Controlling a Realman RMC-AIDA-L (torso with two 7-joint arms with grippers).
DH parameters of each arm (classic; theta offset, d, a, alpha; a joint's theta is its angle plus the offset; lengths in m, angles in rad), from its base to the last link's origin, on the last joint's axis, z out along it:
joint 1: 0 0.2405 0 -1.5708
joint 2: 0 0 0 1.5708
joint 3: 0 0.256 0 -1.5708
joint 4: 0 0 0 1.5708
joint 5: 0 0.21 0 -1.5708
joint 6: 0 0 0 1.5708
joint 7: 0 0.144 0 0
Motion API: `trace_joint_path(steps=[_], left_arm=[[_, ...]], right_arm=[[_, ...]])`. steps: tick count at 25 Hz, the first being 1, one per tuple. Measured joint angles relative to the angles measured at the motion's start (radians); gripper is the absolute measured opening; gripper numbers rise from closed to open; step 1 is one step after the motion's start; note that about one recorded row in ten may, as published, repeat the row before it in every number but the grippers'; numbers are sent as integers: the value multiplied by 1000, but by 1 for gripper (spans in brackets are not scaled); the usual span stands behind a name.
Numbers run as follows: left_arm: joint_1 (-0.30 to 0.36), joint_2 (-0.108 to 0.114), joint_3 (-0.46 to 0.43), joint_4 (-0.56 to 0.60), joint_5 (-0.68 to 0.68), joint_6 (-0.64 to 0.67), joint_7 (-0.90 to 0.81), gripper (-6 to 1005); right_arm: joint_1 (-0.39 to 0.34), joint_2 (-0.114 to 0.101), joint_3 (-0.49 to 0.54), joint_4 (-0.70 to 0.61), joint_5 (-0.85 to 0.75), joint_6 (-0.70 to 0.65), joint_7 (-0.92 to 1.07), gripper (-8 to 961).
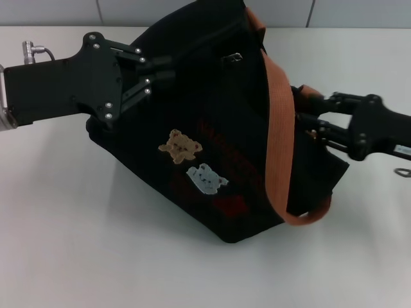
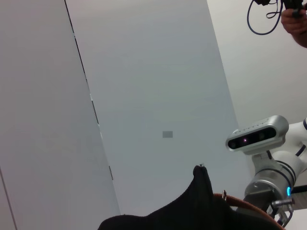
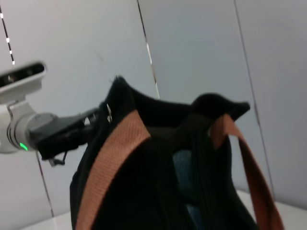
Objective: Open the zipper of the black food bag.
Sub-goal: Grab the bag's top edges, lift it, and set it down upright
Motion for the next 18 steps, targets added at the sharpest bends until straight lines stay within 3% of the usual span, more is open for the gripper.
trace_joint_path(steps=[8, 18], left_arm=[[6, 0, -1, -1, 0, -1, 8, 92], [3, 0, -1, -4, 0, -16, 11, 92]], right_arm=[[19, 9, -95, 4, 1, 80, 8, 407], [-15, 9, -104, -7, 15, 11, -28, 389]])
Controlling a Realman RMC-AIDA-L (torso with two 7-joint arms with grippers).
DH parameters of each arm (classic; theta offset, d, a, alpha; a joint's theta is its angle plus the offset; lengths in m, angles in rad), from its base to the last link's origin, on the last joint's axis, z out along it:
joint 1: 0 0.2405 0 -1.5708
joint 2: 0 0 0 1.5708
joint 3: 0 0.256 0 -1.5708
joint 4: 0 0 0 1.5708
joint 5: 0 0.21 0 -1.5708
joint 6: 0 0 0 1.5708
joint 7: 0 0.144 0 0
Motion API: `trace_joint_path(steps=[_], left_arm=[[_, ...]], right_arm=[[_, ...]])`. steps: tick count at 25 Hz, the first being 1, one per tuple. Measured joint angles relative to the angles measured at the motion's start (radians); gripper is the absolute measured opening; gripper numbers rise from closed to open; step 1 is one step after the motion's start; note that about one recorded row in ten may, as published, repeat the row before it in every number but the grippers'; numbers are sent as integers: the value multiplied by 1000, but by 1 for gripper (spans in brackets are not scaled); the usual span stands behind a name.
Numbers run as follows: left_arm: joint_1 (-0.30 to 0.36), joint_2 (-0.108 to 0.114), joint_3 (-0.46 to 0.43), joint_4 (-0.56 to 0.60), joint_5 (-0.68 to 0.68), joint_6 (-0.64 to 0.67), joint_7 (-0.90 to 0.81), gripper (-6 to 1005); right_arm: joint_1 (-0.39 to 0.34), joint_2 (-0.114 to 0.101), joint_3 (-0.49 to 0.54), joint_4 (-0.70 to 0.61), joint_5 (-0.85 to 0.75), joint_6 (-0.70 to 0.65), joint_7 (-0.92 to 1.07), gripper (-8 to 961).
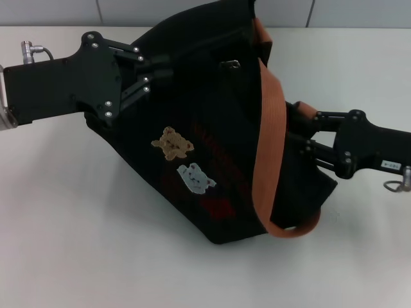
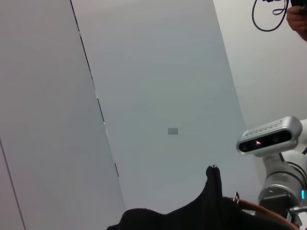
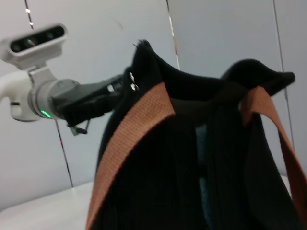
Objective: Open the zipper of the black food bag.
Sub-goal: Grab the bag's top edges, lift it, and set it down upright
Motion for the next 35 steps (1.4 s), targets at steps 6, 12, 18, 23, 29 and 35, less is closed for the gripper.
trace_joint_path(steps=[6, 12, 18, 23, 29, 35], left_arm=[[-1, -1, 1, 0, 0, -1, 0, 92], [-4, -2, 4, -17, 0, 0, 6, 92], [-2, -1, 4, -23, -1, 5, 14, 92], [0, -2, 4, -23, -4, 8, 20, 92], [1, -3, 4, -24, -4, 9, 26, 92], [-4, -3, 4, -33, -4, 10, 26, 92]], right_arm=[[-9, -2, -8, -1, -5, -1, -9, 389], [-20, 1, -10, 4, -6, 0, -26, 347], [-42, 1, -23, 6, -8, -7, -35, 307], [-47, 1, -29, 9, -8, -19, -35, 281], [-54, 0, -33, 9, -8, -24, -35, 242], [-56, 1, -33, 18, -8, -28, -54, 189]])
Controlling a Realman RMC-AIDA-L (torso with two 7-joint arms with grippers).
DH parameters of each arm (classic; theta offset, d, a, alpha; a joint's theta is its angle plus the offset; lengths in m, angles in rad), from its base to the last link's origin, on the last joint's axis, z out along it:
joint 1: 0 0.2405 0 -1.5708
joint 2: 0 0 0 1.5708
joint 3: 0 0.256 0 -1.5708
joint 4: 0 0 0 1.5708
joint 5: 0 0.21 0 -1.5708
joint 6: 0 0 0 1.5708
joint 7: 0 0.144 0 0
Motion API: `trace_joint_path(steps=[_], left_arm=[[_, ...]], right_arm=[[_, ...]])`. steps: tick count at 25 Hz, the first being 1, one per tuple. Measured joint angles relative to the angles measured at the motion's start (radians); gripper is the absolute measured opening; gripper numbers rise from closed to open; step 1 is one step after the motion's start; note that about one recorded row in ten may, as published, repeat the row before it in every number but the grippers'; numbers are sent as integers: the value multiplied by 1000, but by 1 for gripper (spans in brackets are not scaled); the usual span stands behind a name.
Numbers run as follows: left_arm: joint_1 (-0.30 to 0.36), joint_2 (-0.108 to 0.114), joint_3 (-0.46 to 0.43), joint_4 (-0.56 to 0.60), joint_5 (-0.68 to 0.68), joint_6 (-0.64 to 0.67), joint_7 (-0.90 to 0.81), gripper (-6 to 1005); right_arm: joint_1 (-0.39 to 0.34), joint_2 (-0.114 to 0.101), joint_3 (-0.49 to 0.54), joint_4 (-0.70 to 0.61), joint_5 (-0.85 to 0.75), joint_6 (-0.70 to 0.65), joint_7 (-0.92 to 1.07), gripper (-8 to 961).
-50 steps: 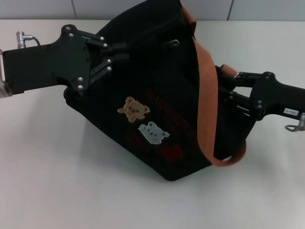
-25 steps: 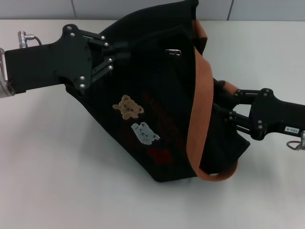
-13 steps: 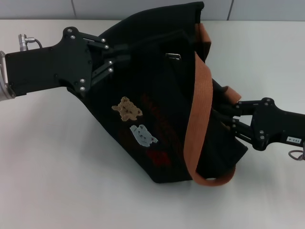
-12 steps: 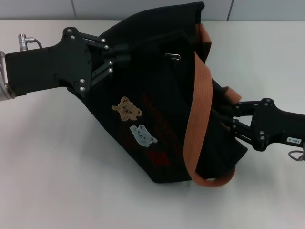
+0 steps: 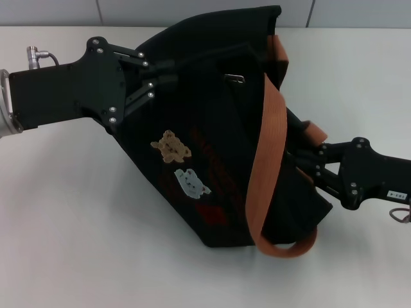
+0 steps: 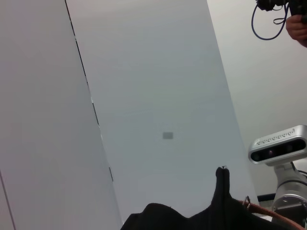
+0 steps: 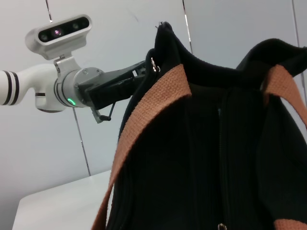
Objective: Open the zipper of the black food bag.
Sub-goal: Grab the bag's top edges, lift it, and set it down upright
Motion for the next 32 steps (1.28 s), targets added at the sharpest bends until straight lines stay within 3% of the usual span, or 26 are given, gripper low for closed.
trace_joint_path(steps=[5, 32], left_arm=[[1, 0, 0, -5, -1, 2, 0, 92], [17, 1, -10, -5, -6, 14, 1, 93]], right_arm=[[-2, 0, 0, 16, 0, -1, -21, 44], [-44, -2, 9, 22, 7, -2, -36, 2]])
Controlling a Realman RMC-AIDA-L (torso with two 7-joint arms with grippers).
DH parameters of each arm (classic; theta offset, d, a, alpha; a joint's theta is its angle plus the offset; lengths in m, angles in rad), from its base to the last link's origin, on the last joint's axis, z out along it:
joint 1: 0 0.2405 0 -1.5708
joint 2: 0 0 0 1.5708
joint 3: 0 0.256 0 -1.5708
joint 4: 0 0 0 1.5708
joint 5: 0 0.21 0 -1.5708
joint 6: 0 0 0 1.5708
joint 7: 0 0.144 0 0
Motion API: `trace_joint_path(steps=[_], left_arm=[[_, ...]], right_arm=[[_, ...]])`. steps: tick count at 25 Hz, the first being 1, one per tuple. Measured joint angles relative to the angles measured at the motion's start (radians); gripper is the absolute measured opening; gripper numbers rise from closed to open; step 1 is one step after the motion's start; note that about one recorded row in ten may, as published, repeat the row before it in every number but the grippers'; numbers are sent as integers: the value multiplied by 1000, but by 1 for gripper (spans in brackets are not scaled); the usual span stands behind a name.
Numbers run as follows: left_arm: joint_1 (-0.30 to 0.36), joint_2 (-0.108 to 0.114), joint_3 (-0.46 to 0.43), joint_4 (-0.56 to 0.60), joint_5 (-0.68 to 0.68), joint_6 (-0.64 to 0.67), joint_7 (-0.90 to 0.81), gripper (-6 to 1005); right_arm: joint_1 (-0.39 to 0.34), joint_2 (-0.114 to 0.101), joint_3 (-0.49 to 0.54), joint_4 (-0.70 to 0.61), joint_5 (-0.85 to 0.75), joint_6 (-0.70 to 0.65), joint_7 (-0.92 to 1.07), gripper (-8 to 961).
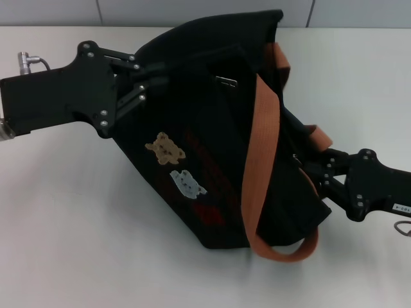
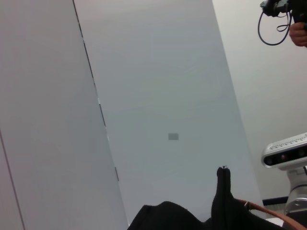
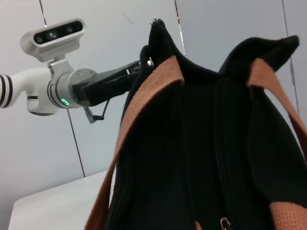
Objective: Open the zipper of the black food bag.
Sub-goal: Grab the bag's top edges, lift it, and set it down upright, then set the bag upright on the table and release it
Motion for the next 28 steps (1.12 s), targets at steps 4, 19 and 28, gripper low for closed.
trace_joint_path(steps=[4, 19, 28], left_arm=[[10, 3, -16, 0, 0, 2, 0, 93], [36, 6, -41, 2, 0, 4, 1, 93], [92, 2, -80, -179, -3, -50, 35, 93]], right_arm=[[-9, -4, 1, -1, 0, -1, 0, 0], [-35, -20, 23, -4, -1, -2, 8, -1], [-36, -7, 272, 2, 3, 33, 66, 36]])
